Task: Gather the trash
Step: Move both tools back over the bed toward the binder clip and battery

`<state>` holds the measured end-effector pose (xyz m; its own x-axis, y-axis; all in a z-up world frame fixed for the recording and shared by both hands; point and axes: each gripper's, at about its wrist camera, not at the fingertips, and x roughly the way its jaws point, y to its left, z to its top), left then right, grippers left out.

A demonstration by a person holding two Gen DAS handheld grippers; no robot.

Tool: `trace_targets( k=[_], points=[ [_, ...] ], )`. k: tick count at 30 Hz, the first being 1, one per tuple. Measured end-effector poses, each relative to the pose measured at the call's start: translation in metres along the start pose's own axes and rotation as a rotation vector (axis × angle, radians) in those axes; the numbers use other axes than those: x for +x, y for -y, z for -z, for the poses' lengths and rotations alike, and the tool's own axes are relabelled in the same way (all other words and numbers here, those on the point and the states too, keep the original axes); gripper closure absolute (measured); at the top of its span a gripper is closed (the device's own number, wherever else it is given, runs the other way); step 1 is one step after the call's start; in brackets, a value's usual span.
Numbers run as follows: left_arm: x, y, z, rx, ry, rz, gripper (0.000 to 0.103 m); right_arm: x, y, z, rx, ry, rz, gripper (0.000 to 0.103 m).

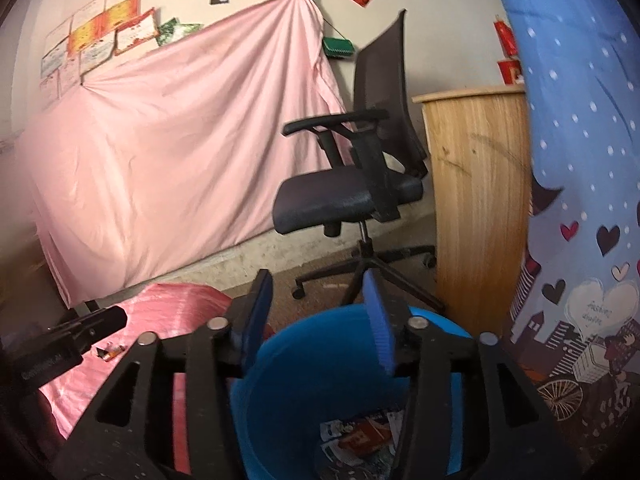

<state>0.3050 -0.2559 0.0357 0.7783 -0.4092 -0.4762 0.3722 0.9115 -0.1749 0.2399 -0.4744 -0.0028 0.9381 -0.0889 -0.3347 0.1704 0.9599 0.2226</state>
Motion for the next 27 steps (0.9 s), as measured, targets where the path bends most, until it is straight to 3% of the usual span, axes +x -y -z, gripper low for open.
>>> trace_targets(
  k=[4, 8, 10, 21, 27],
  points=[
    [-0.018, -0.021, -0.006, -0.03, 0.062, -0.04, 0.045, -0.005, -0.018, -0.004, -0.01, 0.066, -0.018, 0.0],
    [-0.042, -0.05, -0.006, -0.063, 0.137, -0.119, 0.011, -0.013, -0.038, -0.007, -0.024, 0.142, -0.043, 0.0],
    [-0.053, -0.063, -0.005, -0.087, 0.19, -0.151, 0.005, -0.018, -0.052, -0.008, -0.044, 0.185, -0.078, 0.0],
    [-0.113, -0.123, 0.016, -0.085, 0.325, -0.325, 0.002, -0.044, -0.122, 0.001, -0.198, 0.319, -0.258, 0.0],
    [-0.129, -0.147, 0.03, -0.104, 0.339, -0.377, 0.002, -0.039, -0.161, 0.013, -0.243, 0.289, -0.338, 0.0]
  ],
)
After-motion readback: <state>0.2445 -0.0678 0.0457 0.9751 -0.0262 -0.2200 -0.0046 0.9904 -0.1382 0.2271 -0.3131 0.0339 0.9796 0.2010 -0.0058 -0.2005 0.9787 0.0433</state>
